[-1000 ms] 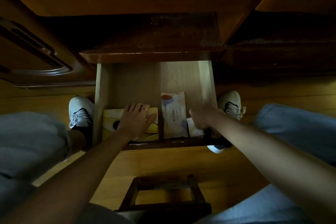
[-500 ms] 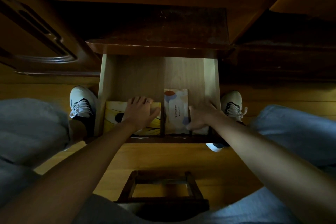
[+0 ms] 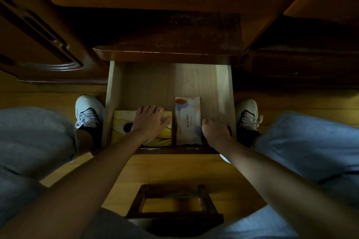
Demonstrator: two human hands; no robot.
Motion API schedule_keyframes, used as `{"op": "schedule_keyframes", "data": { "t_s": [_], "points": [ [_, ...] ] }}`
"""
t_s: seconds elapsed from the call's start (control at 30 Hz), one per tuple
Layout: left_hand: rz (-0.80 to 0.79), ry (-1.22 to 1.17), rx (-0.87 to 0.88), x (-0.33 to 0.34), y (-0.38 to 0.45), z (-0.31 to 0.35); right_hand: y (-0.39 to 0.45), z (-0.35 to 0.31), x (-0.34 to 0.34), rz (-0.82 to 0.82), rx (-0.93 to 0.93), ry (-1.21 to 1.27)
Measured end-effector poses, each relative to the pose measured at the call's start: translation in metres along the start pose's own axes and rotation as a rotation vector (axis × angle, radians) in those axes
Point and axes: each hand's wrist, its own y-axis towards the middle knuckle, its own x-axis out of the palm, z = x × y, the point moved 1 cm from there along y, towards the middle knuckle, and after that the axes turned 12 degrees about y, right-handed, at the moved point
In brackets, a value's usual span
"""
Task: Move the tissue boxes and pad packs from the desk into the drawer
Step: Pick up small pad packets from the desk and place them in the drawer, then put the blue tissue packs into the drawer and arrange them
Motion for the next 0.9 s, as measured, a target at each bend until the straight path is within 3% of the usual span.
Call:
{"op": "schedule_keyframes", "data": {
  "t_s": [0.1,0.27,0.37,0.5,0.6,0.8,0.9],
  "points": [
    [-0.009,0.0,0.006,-0.003,-0.001,0.001,0.004,0.011,0.002,-0.08,-0.033,0.082],
    [-0.091,-0.042,0.016,-0.02,-0.004,0.0,0.008,0.014,-0.001,-0.198,0.098,0.368],
    [-0.104,-0.071,-0.017,-0.039,-0.014,-0.003,0.002,0.011,-0.019,-0.097,0.13,0.47],
    [0.0,-0.111,-0.014,-0.1,-0.029,-0.009,-0.022,0.008,-0.077,0.153,0.031,0.616],
    [0.182,-0.084,0.064,-0.181,-0.043,-0.01,-0.057,0.008,-0.146,0.348,-0.067,0.689],
    [0.942,-0.084,0.184,-0.373,-0.099,-0.007,-0.163,0.003,-0.303,0.94,-0.357,0.728],
    [1.179,-0.107,0.189,-0.453,-0.114,-0.008,-0.207,-0.001,-0.372,1.19,-0.441,0.67]
  ]
}}
